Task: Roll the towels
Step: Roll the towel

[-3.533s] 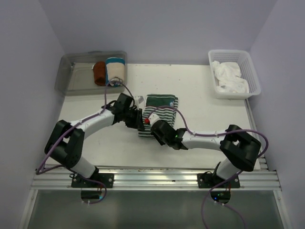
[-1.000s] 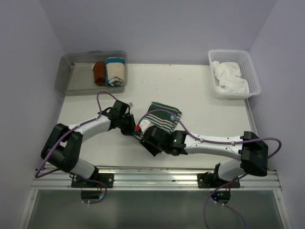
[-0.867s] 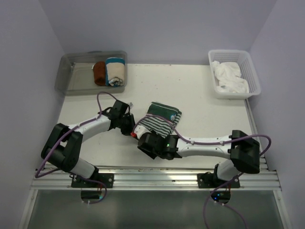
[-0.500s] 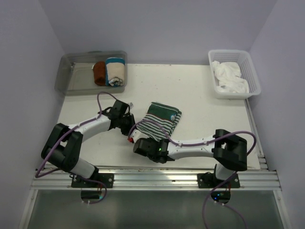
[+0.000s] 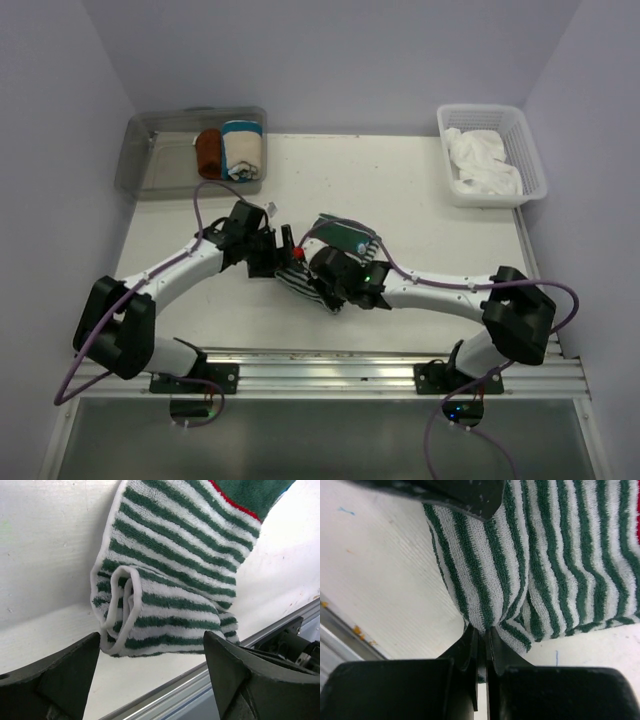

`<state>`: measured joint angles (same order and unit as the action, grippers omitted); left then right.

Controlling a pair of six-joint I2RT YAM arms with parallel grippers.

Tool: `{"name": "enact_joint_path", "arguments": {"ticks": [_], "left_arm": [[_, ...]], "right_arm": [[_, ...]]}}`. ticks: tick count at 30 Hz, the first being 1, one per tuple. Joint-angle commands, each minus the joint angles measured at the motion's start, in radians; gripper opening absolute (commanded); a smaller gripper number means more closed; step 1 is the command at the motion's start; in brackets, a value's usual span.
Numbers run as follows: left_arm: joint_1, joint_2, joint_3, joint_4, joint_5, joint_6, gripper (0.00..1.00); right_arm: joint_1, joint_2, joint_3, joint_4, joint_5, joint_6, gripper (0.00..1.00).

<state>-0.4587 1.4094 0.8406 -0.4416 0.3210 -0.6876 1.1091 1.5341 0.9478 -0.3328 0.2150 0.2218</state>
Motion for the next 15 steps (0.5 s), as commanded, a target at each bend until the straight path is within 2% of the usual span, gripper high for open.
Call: {"name": "enact_joint_path", "arguments": {"ticks": [1, 5, 10, 15], "left_arm": [[0.005, -0.053, 0.028, -0.031, -0.016, 0.011, 0.88], [0.005, -0.079, 0.008, -0.028, -0.017, 0.007, 0.90], [0.005, -0.105, -0.020, -0.005, -0.014, 0.008, 0.99], [0.005, -0.102, -0.049, -0.005, -0.022, -0.001, 0.99]], "right_arm": [[-0.057, -0.029, 0.005, 0.048, -0.256, 0.071, 0.00], [-0.144, 0.010, 0.020, 0.051, -0.423, 0.116, 0.00], [-0.210, 0.052, 0.014, 0.090, -0.612, 0.175, 0.00], [-0.302, 0.107, 0.009, 0.143, -0.761, 0.251, 0.00]]}}
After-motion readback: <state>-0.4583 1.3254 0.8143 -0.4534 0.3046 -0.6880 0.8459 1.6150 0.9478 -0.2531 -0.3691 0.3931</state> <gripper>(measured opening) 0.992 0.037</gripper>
